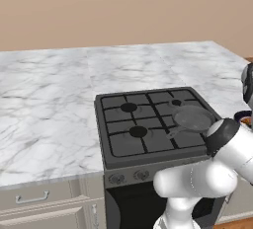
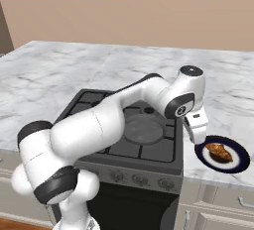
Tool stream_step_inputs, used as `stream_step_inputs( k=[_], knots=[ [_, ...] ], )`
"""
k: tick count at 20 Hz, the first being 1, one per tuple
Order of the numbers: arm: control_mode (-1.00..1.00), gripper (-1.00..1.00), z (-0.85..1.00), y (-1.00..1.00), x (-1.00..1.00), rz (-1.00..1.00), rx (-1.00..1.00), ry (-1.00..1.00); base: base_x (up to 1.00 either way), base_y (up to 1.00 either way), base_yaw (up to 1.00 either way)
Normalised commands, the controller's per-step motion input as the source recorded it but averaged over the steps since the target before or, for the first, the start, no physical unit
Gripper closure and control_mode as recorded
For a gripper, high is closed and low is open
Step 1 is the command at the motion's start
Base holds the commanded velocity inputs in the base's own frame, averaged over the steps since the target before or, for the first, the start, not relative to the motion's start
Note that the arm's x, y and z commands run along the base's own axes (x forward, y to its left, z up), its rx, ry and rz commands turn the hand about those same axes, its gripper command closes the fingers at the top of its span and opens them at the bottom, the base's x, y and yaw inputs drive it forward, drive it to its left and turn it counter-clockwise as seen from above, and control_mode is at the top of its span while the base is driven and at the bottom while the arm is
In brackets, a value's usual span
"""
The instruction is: Pick the croissant and place it on the pan. Then turn on the stove to warm the croissant.
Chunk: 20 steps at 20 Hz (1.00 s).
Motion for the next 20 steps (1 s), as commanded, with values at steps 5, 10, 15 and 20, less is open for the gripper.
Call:
stream_step_inputs(
  k=[5,10,15,20],
  knots=[
    [-1.00,-1.00,-0.28,-0.39,0.06,0.00,0.00,0.02,0.00,0.00,0.00],
    [-1.00,-1.00,-0.31,-0.13,0.18,0.00,0.00,0.00,0.00,0.00,0.00],
    [-1.00,-1.00,-0.25,0.00,0.28,-0.01,0.00,0.00,0.00,0.00,0.00],
    [-1.00,-1.00,-0.25,-0.08,0.34,-0.03,0.00,0.00,0.00,0.00,0.00]
  ],
)
